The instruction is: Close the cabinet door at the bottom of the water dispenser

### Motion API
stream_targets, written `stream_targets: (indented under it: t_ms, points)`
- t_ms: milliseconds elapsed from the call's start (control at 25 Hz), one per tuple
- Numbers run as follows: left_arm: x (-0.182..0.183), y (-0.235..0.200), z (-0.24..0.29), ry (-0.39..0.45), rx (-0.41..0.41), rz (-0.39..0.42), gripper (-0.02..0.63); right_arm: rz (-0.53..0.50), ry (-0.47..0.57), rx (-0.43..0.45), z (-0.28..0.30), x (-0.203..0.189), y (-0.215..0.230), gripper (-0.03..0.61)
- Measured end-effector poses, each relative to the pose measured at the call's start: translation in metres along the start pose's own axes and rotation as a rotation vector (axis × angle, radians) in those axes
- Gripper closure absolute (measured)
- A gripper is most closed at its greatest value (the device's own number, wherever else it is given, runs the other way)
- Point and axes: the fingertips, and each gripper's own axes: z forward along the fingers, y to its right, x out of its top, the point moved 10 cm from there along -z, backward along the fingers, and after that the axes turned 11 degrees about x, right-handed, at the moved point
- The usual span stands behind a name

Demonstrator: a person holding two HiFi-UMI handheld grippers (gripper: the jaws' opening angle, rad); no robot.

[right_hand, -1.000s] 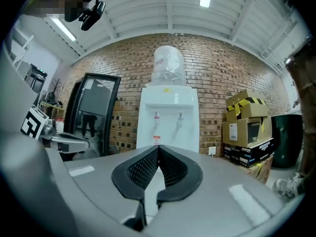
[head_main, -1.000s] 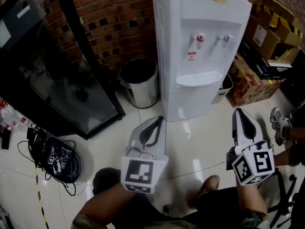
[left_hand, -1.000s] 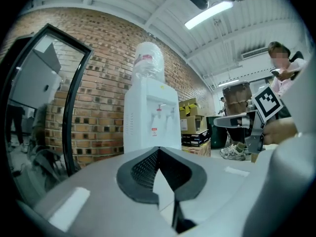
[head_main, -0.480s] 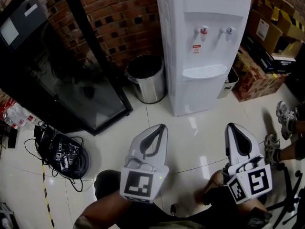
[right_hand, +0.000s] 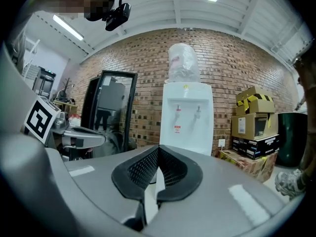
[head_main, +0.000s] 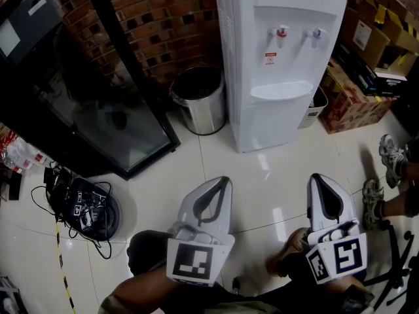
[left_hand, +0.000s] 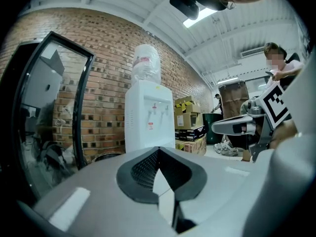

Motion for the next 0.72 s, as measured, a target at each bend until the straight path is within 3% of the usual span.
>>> stream_targets:
  t_ms: [320, 720]
  points:
    - [-0.003, 0.016, 0.011, 0.013, -0.033, 0.052, 0.614, -0.025, -0.062, 0.077, 0.022, -0.016, -0.022, 0.578]
    - [-0.003, 0.011, 0.015, 0.019, -0.008, 0.038, 0.614, 0.006, -0.028, 0.035, 0.022, -0.009, -0.006, 0.578]
